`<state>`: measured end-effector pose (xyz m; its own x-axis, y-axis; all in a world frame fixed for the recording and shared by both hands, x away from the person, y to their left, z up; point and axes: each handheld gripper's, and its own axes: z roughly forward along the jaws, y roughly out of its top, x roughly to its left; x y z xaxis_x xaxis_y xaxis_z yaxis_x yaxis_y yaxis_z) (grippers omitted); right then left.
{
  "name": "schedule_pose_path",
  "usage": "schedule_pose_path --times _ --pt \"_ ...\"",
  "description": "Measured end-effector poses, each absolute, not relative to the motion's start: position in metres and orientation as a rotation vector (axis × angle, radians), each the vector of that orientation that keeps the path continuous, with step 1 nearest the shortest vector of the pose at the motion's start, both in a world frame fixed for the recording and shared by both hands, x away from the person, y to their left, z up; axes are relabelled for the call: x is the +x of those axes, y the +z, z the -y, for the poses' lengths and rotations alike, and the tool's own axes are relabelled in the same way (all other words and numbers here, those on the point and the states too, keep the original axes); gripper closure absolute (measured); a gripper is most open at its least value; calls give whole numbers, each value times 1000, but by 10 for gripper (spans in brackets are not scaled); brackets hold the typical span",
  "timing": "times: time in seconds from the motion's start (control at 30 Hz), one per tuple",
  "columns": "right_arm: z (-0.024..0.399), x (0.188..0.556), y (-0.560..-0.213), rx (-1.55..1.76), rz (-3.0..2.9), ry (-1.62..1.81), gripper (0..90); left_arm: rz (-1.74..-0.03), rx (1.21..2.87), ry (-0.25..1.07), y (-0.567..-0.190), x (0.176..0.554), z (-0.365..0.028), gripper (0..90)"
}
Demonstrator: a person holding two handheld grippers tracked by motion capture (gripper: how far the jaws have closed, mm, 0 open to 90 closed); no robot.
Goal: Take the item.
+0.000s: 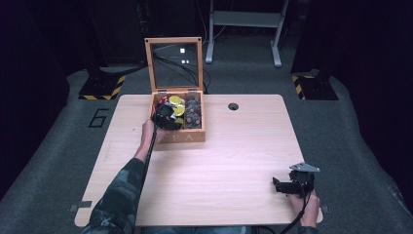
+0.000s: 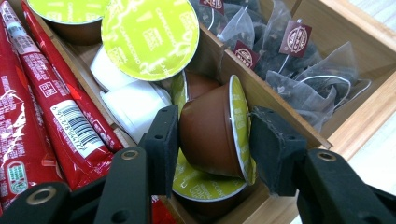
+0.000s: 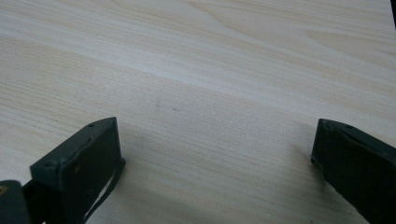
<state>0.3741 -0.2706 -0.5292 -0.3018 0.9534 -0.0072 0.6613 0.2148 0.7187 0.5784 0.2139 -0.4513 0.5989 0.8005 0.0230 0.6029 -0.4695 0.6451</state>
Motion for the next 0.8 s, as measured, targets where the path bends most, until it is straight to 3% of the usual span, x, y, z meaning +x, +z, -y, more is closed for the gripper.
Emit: schedule_pose_path --times 0.8 --pt "270 374 -529 1504 -2035 865 8 -1105 2137 443 -444 574 -223 570"
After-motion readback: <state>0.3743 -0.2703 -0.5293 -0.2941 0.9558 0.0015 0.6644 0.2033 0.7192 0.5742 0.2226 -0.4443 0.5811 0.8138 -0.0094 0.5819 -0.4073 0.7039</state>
